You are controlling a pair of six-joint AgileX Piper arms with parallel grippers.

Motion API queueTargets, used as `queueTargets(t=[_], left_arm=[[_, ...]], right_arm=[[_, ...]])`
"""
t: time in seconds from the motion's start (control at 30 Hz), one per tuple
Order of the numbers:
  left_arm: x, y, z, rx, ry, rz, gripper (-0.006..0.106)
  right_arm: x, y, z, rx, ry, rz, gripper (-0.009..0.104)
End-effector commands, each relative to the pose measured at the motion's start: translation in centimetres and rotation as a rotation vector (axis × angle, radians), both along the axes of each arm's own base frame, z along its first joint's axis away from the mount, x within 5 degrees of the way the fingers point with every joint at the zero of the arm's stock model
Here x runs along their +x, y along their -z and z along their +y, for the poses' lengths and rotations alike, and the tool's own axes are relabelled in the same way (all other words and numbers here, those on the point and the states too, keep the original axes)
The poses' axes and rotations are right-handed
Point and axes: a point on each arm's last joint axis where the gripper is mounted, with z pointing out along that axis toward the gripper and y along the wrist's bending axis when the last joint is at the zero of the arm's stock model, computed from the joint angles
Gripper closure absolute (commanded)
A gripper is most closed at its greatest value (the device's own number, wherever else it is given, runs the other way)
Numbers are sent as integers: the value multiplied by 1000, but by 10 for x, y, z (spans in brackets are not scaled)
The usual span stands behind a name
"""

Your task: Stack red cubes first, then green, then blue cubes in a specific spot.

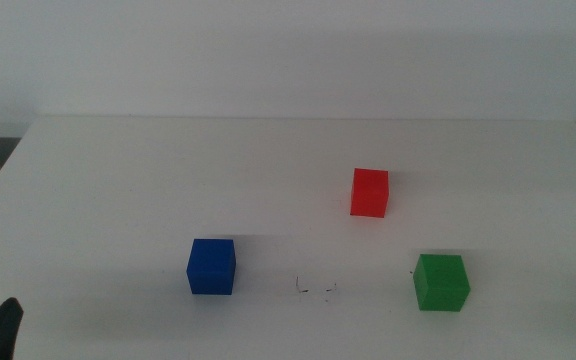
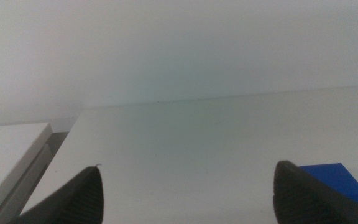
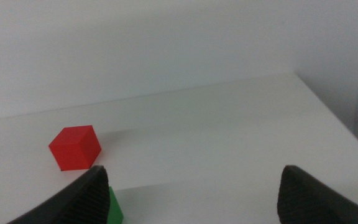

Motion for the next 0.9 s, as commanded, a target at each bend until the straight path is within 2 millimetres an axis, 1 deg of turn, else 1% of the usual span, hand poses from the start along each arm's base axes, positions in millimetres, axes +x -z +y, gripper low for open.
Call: queueTargets(t=[0.0, 0.1, 0.2, 0.3, 0.37, 0.47, 0.57, 0.63, 0.73, 0.87], left_arm=[[0, -1, 0, -3, -3, -17, 7], [0, -1, 0, -3, -3, -17, 7], [0, -1, 0, -3, -3, -17, 7], [0, -1, 0, -3, -3, -17, 7], [0, -1, 0, -3, -3, -17, 7], [0, -1, 0, -3, -3, -17, 7], [0, -1, 0, -3, -3, -17, 7], [0, -1, 0, -3, -3, -17, 7], [0, -1, 0, -3, -3, -17, 7], [0, -1, 0, -3, -3, -17, 7]], right_arm=[[3, -9, 0, 21, 2, 0, 12], [11, -24, 0, 29, 1, 55, 12], [26, -46, 1, 8, -7, 141, 12], [44, -79, 2, -16, -31, 256, 12], [58, -100, 4, -27, -54, 373, 12], [76, -120, 6, -52, -95, 593, 12], [89, -133, 6, -68, -114, 752, 12], [97, -138, 6, -68, -122, 814, 12], [108, -136, 9, -26, -132, 858, 12], [109, -133, 11, -4, -145, 900, 12]])
